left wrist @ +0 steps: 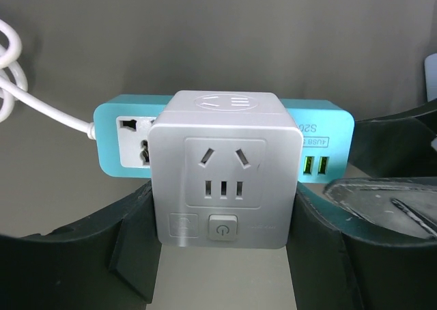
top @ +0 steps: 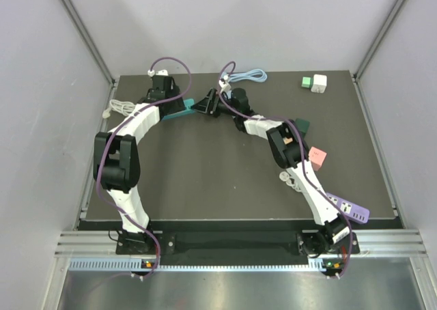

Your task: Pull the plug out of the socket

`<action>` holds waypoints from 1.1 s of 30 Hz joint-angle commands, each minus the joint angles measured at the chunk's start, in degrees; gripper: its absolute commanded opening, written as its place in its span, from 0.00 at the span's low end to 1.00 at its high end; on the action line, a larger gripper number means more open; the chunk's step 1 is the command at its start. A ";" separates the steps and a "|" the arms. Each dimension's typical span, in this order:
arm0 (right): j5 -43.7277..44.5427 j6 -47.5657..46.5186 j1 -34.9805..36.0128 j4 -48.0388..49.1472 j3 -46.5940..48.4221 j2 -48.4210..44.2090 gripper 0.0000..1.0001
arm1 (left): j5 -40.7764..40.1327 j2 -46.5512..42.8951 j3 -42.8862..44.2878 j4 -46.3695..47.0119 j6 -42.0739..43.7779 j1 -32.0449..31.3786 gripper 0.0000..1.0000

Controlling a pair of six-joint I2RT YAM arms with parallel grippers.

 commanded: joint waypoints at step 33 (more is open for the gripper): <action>25.47 -16.66 5.54 -35.49 14.47 0.28 0.00 | 12.11 -11.04 -8.89 4.29 -8.32 -2.90 0.00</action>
